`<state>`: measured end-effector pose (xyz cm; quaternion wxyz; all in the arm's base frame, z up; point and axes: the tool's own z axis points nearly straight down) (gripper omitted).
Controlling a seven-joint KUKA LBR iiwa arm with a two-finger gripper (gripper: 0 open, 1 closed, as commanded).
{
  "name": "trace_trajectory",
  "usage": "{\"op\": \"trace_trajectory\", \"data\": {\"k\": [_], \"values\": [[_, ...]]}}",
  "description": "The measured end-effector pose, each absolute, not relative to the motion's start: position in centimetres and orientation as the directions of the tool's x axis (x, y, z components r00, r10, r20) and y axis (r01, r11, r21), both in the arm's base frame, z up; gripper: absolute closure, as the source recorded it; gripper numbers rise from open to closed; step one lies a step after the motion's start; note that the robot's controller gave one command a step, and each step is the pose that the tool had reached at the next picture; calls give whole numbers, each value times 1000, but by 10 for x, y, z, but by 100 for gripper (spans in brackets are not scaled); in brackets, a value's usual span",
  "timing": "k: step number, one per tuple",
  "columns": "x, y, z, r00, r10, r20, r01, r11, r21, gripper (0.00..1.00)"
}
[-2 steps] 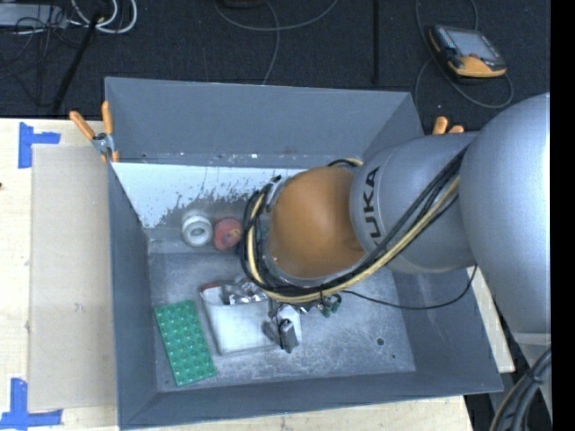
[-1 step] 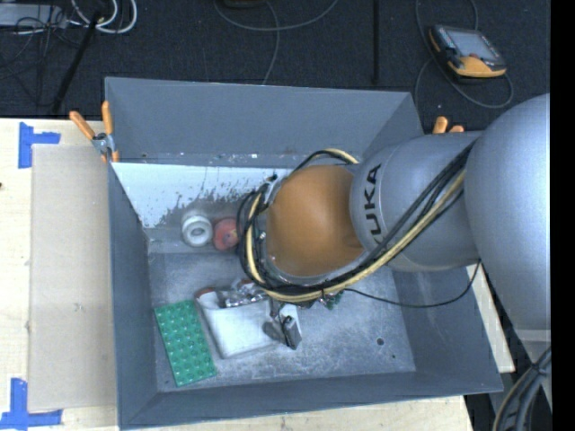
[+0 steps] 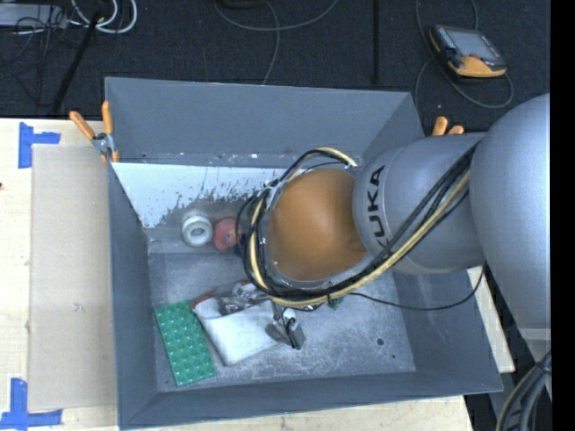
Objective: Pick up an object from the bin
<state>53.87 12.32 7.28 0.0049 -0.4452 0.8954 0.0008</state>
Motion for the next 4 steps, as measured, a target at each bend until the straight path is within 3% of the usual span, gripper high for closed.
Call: {"op": "trace_trajectory", "data": {"k": [1,2,3,4], "values": [[512,135,72,-575,-818,-5,-818,575,-5,0],[514,131,102,-556,-831,-3,-831,556,-2,0],[539,130,70,-516,-857,8,-857,516,5,0],[529,152,72,-461,-887,5,-887,461,-3,0]]}}
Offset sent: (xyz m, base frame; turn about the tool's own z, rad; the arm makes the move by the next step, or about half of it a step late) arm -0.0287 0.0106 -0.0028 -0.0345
